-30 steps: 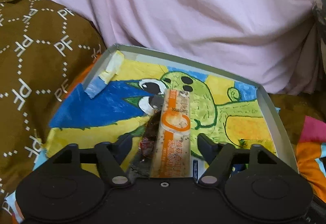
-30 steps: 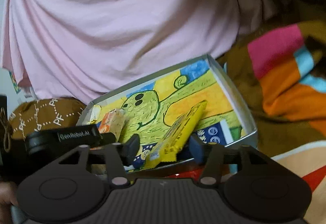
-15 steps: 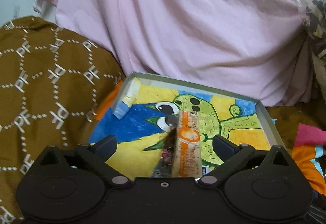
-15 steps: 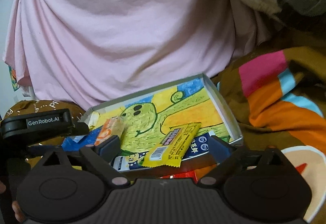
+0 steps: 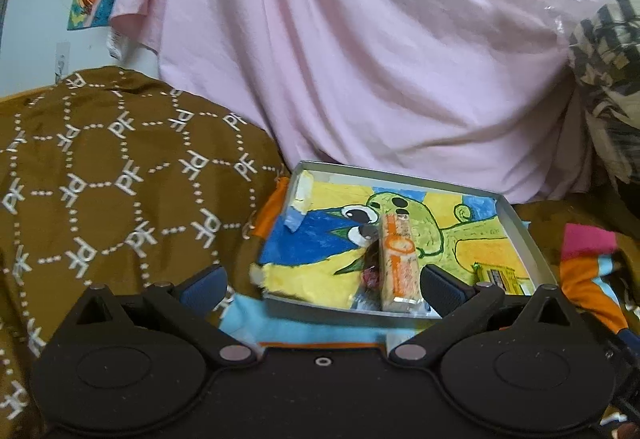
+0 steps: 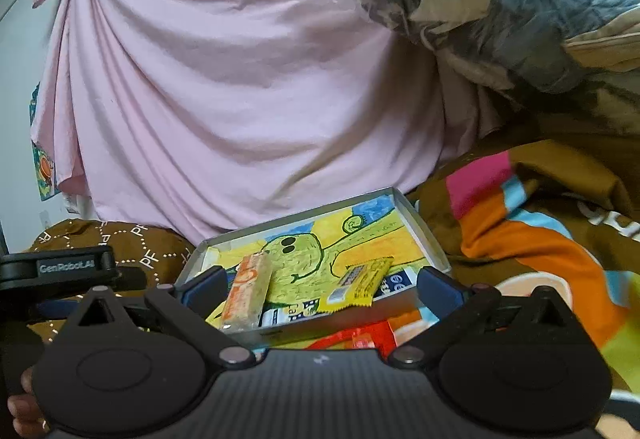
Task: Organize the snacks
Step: 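Withdraw both tools from the tray toward the snack pile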
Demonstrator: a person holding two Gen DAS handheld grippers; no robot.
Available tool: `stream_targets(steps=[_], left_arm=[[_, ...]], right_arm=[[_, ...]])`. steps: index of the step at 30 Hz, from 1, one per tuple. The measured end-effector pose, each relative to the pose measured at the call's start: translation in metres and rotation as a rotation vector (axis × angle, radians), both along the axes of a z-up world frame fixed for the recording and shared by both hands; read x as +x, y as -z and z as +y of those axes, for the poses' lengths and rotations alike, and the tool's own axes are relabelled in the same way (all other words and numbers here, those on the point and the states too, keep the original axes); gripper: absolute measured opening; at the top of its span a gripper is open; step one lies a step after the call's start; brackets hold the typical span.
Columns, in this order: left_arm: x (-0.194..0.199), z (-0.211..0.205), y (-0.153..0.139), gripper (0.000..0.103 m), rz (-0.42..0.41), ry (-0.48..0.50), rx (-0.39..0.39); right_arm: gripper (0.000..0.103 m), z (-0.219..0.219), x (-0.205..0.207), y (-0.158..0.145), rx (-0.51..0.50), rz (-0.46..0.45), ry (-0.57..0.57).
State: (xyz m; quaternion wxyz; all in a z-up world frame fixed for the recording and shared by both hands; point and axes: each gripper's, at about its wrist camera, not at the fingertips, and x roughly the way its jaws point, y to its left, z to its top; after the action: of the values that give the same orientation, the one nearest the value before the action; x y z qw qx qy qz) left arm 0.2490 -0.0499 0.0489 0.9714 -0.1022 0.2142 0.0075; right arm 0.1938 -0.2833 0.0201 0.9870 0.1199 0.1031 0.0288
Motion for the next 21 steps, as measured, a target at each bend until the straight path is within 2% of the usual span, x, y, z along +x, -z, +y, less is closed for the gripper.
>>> stream_targets(steps=[12,21], left_arm=[[-0.073,0.034,0.005,0.102,-0.019,-0.011,0.003],[-0.113,0.044,0.022,0.102,0.009,0.006,0.029]], right_arm=[[0.103,0.022,-0.076,0.001,0.024,0.013,0.031],[0.103,0.036,-0.111,0.01,0.023,0.082,0.001]])
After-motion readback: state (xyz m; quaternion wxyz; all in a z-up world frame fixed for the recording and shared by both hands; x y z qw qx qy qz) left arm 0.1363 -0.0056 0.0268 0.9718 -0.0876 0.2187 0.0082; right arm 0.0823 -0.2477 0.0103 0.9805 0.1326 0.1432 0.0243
